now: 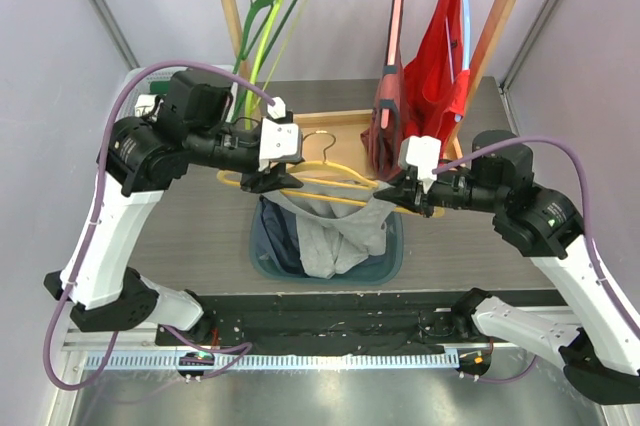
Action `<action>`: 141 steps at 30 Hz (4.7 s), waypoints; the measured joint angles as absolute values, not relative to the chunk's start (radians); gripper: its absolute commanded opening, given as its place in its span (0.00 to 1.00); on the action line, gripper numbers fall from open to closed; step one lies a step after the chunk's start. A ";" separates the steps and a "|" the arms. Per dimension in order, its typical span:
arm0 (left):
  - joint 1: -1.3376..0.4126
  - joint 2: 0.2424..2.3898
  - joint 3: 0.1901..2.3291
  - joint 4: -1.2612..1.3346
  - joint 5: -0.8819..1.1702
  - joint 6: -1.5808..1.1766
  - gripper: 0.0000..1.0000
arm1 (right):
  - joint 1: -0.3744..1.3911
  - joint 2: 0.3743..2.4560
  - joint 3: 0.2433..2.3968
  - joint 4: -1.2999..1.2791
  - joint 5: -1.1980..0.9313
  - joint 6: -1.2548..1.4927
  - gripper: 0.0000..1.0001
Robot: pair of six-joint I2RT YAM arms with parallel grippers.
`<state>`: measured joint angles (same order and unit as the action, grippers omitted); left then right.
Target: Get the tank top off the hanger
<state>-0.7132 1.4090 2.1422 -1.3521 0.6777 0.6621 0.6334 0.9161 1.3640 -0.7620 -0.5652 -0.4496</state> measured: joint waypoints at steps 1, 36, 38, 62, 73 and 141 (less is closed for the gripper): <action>-0.712 1.410 2.141 -1.351 0.678 0.663 0.43 | 0.636 0.915 1.361 -0.756 -0.567 -0.450 0.01; -0.711 1.429 2.124 -1.356 0.557 0.504 0.00 | 0.639 0.552 1.076 -0.347 -0.278 -0.070 0.51; -0.711 1.431 2.125 -1.356 0.557 0.502 0.00 | 0.639 0.529 1.019 -0.324 -0.313 -0.016 0.51; -0.711 1.435 2.143 -1.361 0.561 0.496 0.00 | 0.639 0.675 0.836 -0.127 -0.264 0.251 0.24; -0.711 1.435 2.141 -1.363 0.559 0.500 0.00 | 0.639 0.689 0.859 -0.120 -0.273 0.291 0.01; -0.711 1.435 2.202 -1.370 0.661 0.562 0.00 | 0.639 0.768 1.329 -0.653 -0.459 -0.131 0.68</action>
